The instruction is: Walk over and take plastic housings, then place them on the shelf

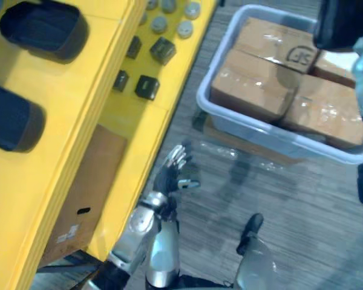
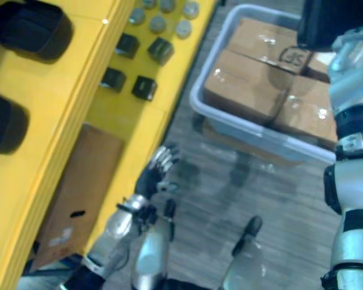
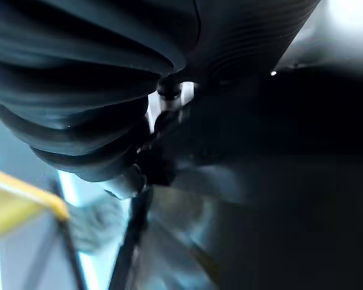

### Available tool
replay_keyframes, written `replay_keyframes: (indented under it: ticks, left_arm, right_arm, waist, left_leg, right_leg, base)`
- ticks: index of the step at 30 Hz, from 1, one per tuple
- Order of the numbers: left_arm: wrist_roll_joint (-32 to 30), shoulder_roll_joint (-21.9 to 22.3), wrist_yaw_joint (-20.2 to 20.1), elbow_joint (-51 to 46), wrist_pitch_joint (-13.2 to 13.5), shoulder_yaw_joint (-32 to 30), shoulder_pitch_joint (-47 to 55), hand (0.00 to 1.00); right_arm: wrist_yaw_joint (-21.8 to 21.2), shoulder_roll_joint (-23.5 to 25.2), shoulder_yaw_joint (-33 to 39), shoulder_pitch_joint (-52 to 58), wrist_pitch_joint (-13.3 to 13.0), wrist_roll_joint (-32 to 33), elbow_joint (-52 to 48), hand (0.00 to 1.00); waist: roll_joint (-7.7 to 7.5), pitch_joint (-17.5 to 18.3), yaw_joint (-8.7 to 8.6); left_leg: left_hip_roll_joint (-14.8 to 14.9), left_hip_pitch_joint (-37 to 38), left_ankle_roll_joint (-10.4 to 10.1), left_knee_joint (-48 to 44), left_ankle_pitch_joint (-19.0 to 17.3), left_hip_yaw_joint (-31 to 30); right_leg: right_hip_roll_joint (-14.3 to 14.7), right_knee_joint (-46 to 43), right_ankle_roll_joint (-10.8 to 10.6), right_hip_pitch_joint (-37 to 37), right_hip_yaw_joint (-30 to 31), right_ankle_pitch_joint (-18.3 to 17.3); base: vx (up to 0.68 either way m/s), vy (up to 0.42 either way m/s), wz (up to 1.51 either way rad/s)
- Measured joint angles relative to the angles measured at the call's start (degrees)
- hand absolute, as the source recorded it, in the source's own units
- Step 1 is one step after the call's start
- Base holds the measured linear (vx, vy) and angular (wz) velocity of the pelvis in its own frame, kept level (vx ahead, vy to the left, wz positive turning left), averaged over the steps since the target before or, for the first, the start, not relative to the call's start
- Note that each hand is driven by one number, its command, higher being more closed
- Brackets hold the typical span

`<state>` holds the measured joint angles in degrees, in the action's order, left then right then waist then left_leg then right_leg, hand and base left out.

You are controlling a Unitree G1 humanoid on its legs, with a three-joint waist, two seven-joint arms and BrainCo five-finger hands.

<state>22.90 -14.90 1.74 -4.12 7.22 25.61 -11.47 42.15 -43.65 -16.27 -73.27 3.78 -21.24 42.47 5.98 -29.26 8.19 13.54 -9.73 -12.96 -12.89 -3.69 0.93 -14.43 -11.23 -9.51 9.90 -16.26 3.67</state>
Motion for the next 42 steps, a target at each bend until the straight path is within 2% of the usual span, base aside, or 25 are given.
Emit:
replay_keyframes:
  ticks: [3, 4, 5, 8, 9, 12, 16, 20, 23, 25, 28, 36, 39, 42]
  left_arm:
    - [3.42, 0.94, 3.25, 6.07, -2.94, -1.07, -6.92, 0.00]
    - [3.81, 1.26, 4.03, 7.94, -3.40, -1.57, -8.44, 0.00]
    - [3.81, 1.99, 5.63, 11.97, -4.23, -2.69, -11.71, 0.00]
    - [4.21, 3.27, 9.74, 20.17, -4.70, -5.03, -18.91, 0.00]
    - [4.22, 3.51, 10.70, 21.45, -4.73, -5.40, -20.46, 0.00]
    - [6.33, 5.39, 16.08, 27.63, -4.46, -6.97, -28.03, 0.00]
    - [8.92, 7.47, 19.09, 28.35, -3.45, -7.03, -29.77, 0.00]
    - [13.18, 9.32, 22.31, 28.48, 0.04, -8.16, -29.95, 0.00]
    - [15.67, 9.74, 22.40, 28.48, 2.37, -9.43, -30.26, 0.00]
    - [19.88, 9.85, 21.31, 28.45, 4.40, -9.63, -30.89, 0.00]
    - [23.69, 10.56, 19.25, 28.29, 5.50, -9.71, -31.20, 0.00]
    - [28.86, 11.94, 17.04, 25.21, 4.93, -9.37, -31.44, 0.00]
    - [29.05, 11.94, 15.35, 24.15, 2.88, -8.87, -31.55, 0.00]
    - [29.32, 11.73, 15.64, 24.24, 1.10, -8.61, -31.46, 0.00]
  right_arm:
    - [-0.03, 5.69, 2.73, 8.15, -3.20, -3.51, -10.17, 1.00]
    - [-0.04, 6.47, 2.75, 9.36, -3.97, -4.28, -11.53, 1.00]
    - [-0.16, 7.40, 2.82, 11.95, -5.38, -5.16, -14.72, 1.00]
    - [-0.92, 10.07, 3.47, 15.97, -8.79, -6.70, -20.95, 1.00]
    - [-0.95, 10.34, 3.57, 16.47, -9.44, -6.70, -22.07, 1.00]
    - [-1.01, 12.88, 3.85, 19.24, -12.73, -8.74, -26.66, 1.00]
    - [-2.13, 14.78, 3.77, 22.84, -15.02, -10.48, -28.36, 1.00]
    - [-4.32, 17.09, 3.06, 25.19, -15.92, -11.34, -28.35, 1.00]
    - [-5.01, 17.38, 1.33, 25.92, -16.24, -11.75, -28.34, 1.00]
    - [-5.36, 17.95, 0.70, 25.92, -16.32, -12.63, -28.30, 1.00]
    - [-5.37, 18.33, -0.25, 25.92, -16.25, -13.37, -27.89, 1.00]
    - [-5.89, 18.57, -1.93, 26.75, -16.24, -13.37, -25.08, 1.00]
    - [-5.95, 18.81, -2.29, 27.66, -16.26, -13.36, -24.70, 1.00]
    - [-5.95, 19.93, -3.14, 27.68, -16.27, -13.30, -23.26, 1.00]
  waist:
    - [-4.53, 2.36, -2.46]
    - [-5.25, 2.74, -2.83]
    - [-6.51, 3.44, -4.02]
    - [-8.51, 4.62, -6.21]
    - [-8.68, 4.72, -6.42]
    - [-10.05, 5.63, -8.82]
    - [-10.89, 6.34, -9.36]
    - [-11.04, 8.07, -9.10]
    - [-11.04, 9.46, -9.08]
    - [-11.07, 10.00, -8.91]
    - [-11.13, 10.49, -8.85]
    - [-11.17, 10.65, -8.87]
    - [-11.14, 10.84, -8.77]
    - [-11.05, 11.65, -8.70]
  left_leg:
    - [1.31, 3.26, -0.22, 2.83, 1.05, 4.38]
    - [1.48, 3.81, -0.22, 3.03, 1.05, 4.98]
    - [1.57, 4.46, -0.23, 3.05, 1.05, 5.99]
    - [1.82, 7.24, -0.23, 4.18, 1.05, 9.16]
    - [1.94, 7.68, -0.25, 4.53, 1.06, 9.57]
    - [2.56, 7.87, -0.26, 4.70, 1.06, 11.99]
    - [2.91, 8.39, -0.47, 4.69, 1.18, 12.55]
    - [2.92, 8.79, -0.53, 4.70, 1.21, 13.44]
    - [2.88, 8.75, -0.56, 4.70, 1.23, 13.51]
    - [2.83, 8.71, -0.52, 4.73, 1.39, 13.48]
    - [2.70, 8.66, -0.52, 4.75, 1.45, 13.33]
    - [1.56, 8.80, -0.13, 5.59, 2.12, 12.75]
    - [1.53, 8.74, -0.14, 5.56, 2.14, 12.06]
    - [1.53, 8.67, -0.16, 5.62, 2.18, 11.98]
  right_leg:
    - [1.43, 1.18, 0.42, -0.33, 2.19, 0.30]
    - [1.66, 1.42, 0.55, -0.39, 2.45, 0.39]
    - [1.82, 2.00, 0.62, -0.77, 3.03, 0.44]
    - [2.42, 2.91, 1.03, -1.07, 5.50, 0.97]
    - [2.70, 3.42, 1.09, -1.10, 5.91, 1.41]
    - [3.72, 6.17, 1.45, -1.05, 7.18, 3.58]
    - [4.30, 6.39, 1.64, -1.08, 8.06, 4.12]
    - [4.37, 6.62, 1.62, -1.06, 8.68, 4.55]
    - [4.36, 6.95, 1.60, -1.10, 8.73, 4.84]
    - [4.34, 7.36, 1.61, -1.28, 8.71, 5.16]
    - [4.30, 8.73, 1.57, -1.97, 8.51, 5.97]
    - [3.38, 9.90, 1.15, -2.92, 8.13, 6.66]
    - [3.32, 9.99, 1.15, -3.32, 7.55, 6.65]
    - [3.32, 10.26, 1.16, -3.42, 7.34, 6.67]
  base:
    - [0.06, -0.050, -0.43]
    - [0.03, -0.024, -0.41]
    - [0.02, -0.011, -0.28]
    - [-0.01, -0.004, -0.43]
    - [-0.06, -0.014, -0.42]
    - [-0.07, -0.017, -0.27]
    - [-0.04, -0.009, -0.14]
    - [-0.02, 0.001, -0.06]
    - [0.00, 0.000, 0.00]
    - [0.00, 0.000, 0.00]
    - [-0.01, 0.007, 0.03]
    - [-0.01, 0.024, 0.05]
    - [-0.01, 0.021, 0.09]
    - [0.00, 0.000, 0.00]
